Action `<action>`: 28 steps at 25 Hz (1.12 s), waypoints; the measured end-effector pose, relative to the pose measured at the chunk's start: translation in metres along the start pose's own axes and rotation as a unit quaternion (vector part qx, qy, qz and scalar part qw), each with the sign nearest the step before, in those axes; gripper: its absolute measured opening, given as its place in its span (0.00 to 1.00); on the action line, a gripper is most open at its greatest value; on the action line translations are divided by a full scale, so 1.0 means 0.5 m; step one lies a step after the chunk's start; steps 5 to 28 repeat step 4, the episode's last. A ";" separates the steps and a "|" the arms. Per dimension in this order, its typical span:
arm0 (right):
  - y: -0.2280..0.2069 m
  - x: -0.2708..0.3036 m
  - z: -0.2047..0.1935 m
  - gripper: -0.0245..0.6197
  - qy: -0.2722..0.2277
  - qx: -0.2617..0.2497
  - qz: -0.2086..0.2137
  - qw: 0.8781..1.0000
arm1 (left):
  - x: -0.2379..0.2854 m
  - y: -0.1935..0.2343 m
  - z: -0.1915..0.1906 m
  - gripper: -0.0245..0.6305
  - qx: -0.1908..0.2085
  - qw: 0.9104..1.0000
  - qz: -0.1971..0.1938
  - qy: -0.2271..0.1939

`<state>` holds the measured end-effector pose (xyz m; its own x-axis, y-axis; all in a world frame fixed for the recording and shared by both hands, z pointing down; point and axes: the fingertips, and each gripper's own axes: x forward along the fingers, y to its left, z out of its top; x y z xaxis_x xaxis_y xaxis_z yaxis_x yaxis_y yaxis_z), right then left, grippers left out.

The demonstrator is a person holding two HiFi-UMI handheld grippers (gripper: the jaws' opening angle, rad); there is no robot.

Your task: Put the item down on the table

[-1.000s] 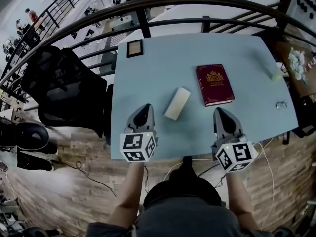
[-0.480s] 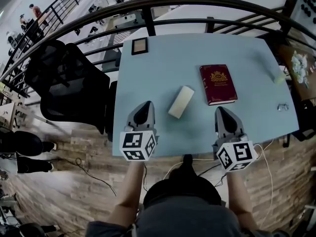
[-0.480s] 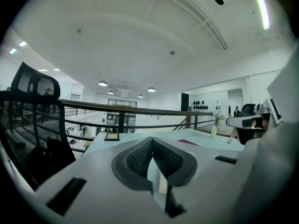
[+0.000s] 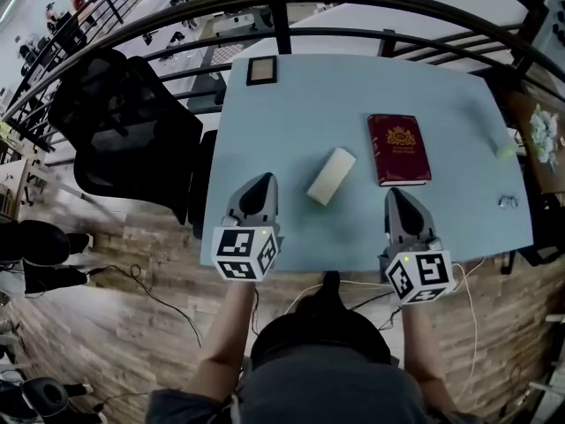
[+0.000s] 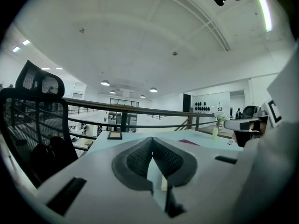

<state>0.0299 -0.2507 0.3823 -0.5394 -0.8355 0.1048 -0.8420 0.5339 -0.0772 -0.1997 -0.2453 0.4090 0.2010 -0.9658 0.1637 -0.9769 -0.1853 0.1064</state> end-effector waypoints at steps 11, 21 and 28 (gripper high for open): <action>-0.002 0.005 0.006 0.04 0.002 -0.005 0.005 1.000 | 0.006 -0.001 0.002 0.05 -0.007 1.000 -0.002 -0.002; -0.002 0.005 0.006 0.04 0.002 -0.005 0.005 1.000 | 0.006 -0.001 0.002 0.05 -0.007 1.000 -0.002 -0.002; -0.002 0.005 0.006 0.04 0.002 -0.005 0.005 1.000 | 0.006 -0.001 0.002 0.05 -0.007 1.000 -0.002 -0.002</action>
